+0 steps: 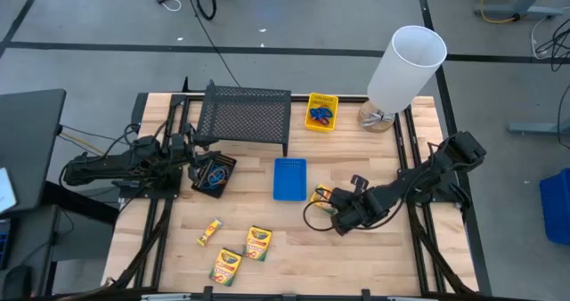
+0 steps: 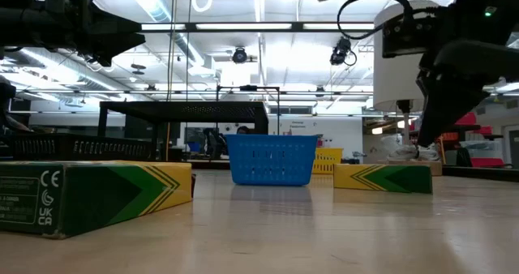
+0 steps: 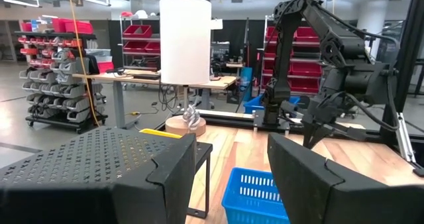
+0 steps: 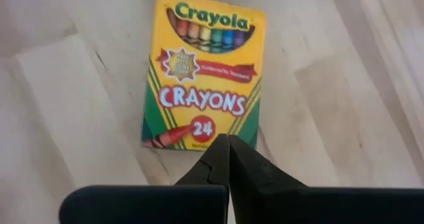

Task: Pick & Place Office Desk Supplies
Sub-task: Put the top right large yellow crayon box into the blue bin

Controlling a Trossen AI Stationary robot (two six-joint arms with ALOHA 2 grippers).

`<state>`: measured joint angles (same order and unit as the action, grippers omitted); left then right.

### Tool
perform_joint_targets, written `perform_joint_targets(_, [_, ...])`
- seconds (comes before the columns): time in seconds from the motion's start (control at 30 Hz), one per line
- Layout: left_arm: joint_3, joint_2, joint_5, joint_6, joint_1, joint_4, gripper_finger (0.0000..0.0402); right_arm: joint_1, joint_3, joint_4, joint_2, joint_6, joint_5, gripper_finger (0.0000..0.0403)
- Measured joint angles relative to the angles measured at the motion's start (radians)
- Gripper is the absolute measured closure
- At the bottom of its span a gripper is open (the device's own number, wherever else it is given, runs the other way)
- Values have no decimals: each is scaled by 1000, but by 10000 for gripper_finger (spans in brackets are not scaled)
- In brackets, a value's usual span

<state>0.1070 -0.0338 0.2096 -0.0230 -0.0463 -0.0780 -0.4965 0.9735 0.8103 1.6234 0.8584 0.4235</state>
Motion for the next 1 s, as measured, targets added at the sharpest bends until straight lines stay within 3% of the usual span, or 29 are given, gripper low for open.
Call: perform_joint_targets(1.0, [0, -1, 0, 6, 0, 3, 208, 36, 3, -67, 66, -89, -138, 403])
